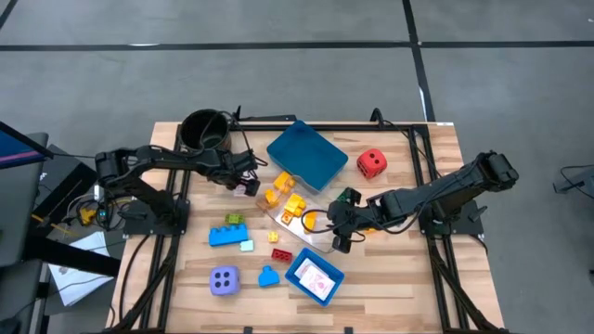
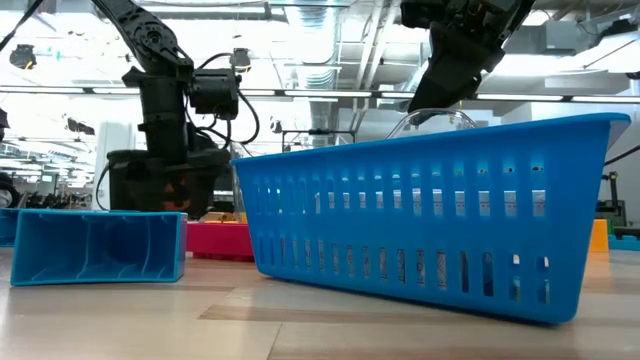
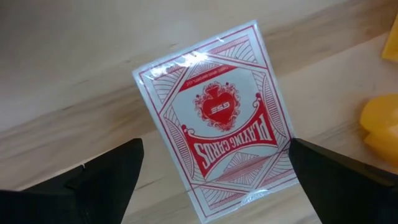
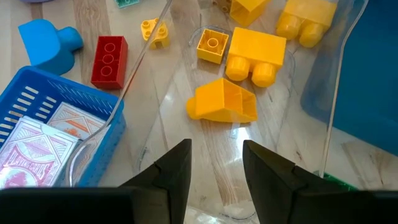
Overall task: Pick & Place Toys
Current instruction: Put the red playing card box into the blue bin
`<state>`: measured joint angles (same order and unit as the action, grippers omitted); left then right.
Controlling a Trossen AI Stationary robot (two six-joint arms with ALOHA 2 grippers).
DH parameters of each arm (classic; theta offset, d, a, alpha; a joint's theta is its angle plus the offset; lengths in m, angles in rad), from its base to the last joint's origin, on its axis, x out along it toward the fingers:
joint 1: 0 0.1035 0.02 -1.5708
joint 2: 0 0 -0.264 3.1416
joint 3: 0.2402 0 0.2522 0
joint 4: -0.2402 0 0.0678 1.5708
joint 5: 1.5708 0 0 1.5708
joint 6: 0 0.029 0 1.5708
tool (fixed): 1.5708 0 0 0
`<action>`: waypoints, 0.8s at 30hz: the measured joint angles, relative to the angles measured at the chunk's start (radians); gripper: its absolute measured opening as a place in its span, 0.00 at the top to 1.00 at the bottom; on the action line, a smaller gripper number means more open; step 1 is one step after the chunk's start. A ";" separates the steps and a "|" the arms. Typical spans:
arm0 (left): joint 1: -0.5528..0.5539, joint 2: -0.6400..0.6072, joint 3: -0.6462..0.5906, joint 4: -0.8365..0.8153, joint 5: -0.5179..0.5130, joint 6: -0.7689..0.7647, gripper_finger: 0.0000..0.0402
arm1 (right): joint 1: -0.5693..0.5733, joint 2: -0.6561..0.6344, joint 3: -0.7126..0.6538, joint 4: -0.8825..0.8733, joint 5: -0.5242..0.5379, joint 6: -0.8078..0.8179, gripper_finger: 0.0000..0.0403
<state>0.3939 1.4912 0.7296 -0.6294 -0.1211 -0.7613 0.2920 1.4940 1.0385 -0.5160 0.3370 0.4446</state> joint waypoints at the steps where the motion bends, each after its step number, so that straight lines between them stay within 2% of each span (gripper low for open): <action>1: 0.000 0.000 0.000 -0.007 0.000 0.001 0.01 | 0.000 0.000 0.000 0.000 0.000 0.000 0.66; 13: -0.001 -0.045 -0.008 0.014 -0.013 0.005 0.01 | 0.000 0.000 0.000 0.000 0.000 0.000 0.66; 24: -0.027 -0.006 -0.007 0.069 -0.018 -0.029 0.01 | 0.000 0.000 0.000 0.000 0.000 0.000 0.66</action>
<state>0.3668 1.4856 0.7223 -0.5608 -0.1390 -0.7906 0.2920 1.4940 1.0382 -0.5159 0.3370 0.4446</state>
